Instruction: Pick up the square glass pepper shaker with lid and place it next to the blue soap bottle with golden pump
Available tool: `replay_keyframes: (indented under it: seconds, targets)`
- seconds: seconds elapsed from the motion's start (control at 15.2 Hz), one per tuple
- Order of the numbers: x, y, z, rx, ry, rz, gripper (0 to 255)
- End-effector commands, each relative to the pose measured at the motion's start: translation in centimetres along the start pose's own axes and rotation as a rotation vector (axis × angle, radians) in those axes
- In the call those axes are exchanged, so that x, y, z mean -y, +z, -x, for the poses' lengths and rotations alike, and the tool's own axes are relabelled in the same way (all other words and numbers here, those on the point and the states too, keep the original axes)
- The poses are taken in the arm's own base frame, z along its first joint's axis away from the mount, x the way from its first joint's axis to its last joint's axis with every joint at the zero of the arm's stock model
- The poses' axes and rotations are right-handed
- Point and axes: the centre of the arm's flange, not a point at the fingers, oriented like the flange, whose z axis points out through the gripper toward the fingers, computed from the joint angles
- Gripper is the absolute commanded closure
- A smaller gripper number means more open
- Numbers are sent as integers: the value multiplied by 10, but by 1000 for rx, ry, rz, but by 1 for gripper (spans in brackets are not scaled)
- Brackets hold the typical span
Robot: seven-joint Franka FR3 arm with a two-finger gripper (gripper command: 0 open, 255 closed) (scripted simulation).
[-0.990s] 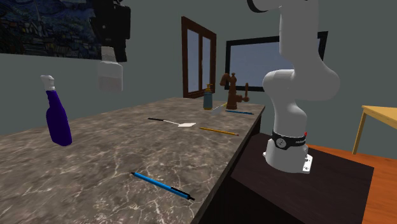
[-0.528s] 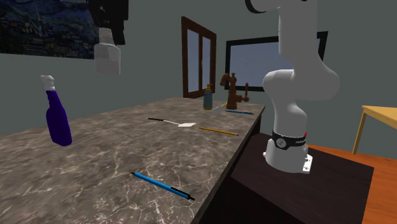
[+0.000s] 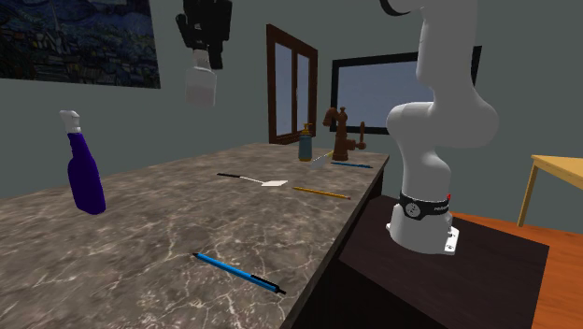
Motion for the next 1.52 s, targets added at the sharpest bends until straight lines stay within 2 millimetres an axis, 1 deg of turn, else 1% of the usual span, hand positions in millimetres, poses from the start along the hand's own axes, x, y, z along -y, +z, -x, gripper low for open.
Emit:
replay_keyframes:
  seconds: [0.0, 1.45]
  targets:
    - [-11, 6, 26, 0, -1, 0, 255]
    - [-97, 31, 302, 0, -1, 0, 255]
